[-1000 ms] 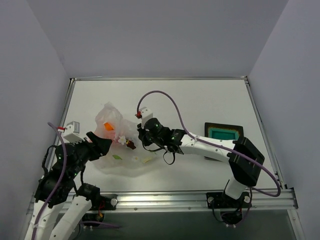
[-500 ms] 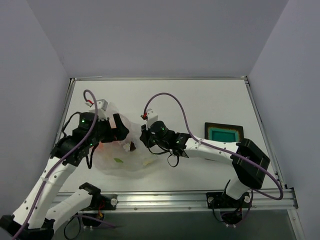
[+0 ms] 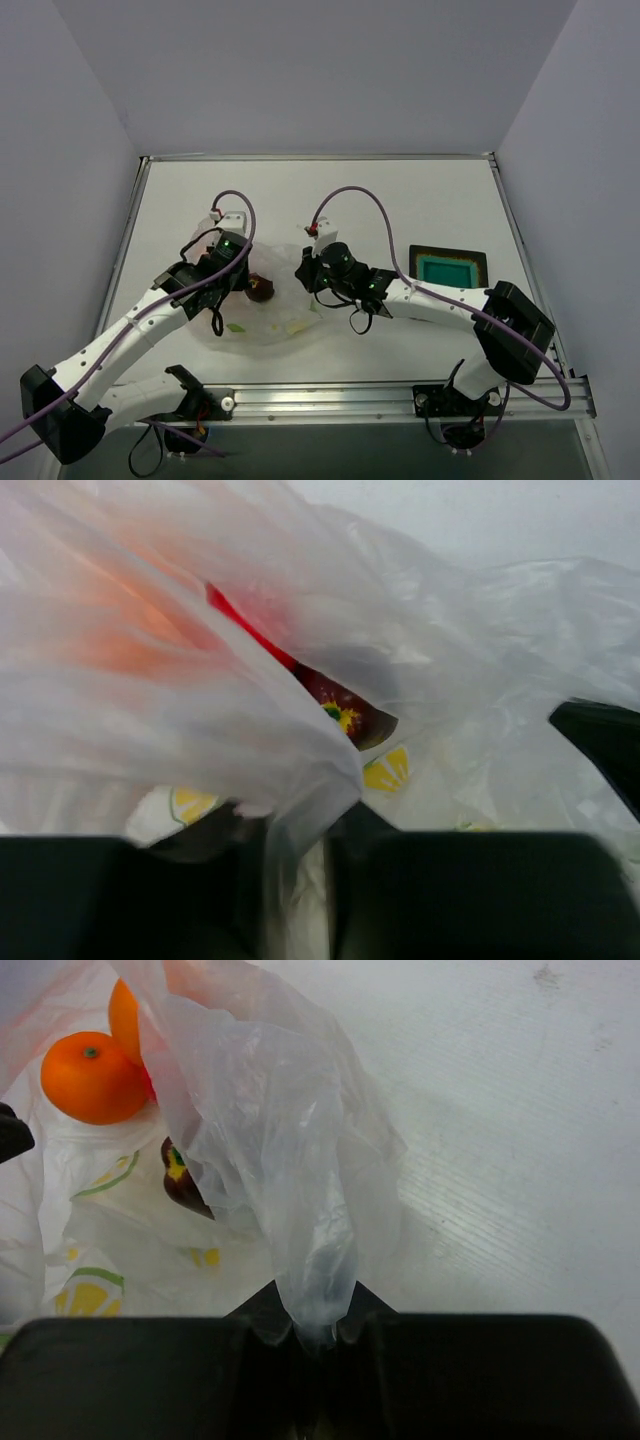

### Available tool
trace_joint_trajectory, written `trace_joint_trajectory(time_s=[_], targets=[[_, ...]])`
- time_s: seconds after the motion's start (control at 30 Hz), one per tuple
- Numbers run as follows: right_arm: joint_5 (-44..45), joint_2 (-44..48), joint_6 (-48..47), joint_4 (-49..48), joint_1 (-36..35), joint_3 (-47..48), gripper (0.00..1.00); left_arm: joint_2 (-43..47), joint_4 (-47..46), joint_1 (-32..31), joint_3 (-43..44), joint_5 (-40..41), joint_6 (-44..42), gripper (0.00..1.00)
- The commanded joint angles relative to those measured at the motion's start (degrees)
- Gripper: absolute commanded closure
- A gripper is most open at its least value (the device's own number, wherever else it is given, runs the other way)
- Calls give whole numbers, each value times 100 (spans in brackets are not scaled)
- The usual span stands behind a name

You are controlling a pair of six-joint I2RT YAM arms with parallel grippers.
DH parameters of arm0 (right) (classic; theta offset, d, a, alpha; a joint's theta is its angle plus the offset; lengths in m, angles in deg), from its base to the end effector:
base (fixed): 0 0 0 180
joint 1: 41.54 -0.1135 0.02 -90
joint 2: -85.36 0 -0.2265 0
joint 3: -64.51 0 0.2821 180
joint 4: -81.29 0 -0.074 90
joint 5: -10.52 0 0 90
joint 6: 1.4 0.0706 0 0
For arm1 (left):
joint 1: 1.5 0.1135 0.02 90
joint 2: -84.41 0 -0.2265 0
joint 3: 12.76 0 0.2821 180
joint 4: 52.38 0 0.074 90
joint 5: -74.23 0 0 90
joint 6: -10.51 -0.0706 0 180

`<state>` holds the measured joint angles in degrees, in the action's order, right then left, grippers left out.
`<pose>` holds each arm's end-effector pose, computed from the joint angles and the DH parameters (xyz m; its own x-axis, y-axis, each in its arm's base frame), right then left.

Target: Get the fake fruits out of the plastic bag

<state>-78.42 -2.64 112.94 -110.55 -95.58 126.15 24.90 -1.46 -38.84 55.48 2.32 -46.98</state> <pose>0.2388 0.3269 0.1784 -0.4634 0.0631 -0.8839 -0.6671 0.6318 0.3948 0.2426 -0.1575 0.2567 -0.6618 -0.1377 -0.7369 0.0450 0.9739 -0.2223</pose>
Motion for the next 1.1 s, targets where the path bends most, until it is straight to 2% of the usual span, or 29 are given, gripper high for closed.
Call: trace_joint_trajectory(time_s=[0.0,0.03,0.17,0.3,0.43,0.57,0.63,0.67,0.7,0.8,0.87,0.9,1.07], targets=[[52,398,194,-400,166,-199,100,306,57,-1,-391,660,483,91],[61,433,203,-409,209,-243,100,465,-22,-1,-541,696,667,97],[149,373,290,-462,262,-436,100,1492,-829,34,-1525,924,1028,98],[420,91,387,-488,367,-551,100,2502,-1103,174,-2483,1241,1494,98],[1132,-225,484,-445,552,-533,100,3093,-1507,447,-3135,916,1617,98],[1196,-366,502,-366,632,-411,98,3314,-1779,517,-3644,680,1530,98],[1029,-384,249,-182,623,-261,84,3366,-1955,517,-3750,408,1347,98],[889,-427,134,-94,623,-87,74,3375,-2086,509,-3786,197,1285,98],[635,-437,28,212,614,37,55,3384,-2105,509,-3821,126,1240,98],[352,-367,-446,1168,614,573,40,3463,-2061,509,-3804,-33,1082,98],[272,70,-640,1418,570,679,31,3524,-2096,509,-3830,-138,1029,98],[272,238,-684,1628,553,723,22,3603,-2114,500,-3856,-182,1012,98],[632,1188,-834,2174,334,1101,13,3832,-2176,509,-3944,-279,932,98]])
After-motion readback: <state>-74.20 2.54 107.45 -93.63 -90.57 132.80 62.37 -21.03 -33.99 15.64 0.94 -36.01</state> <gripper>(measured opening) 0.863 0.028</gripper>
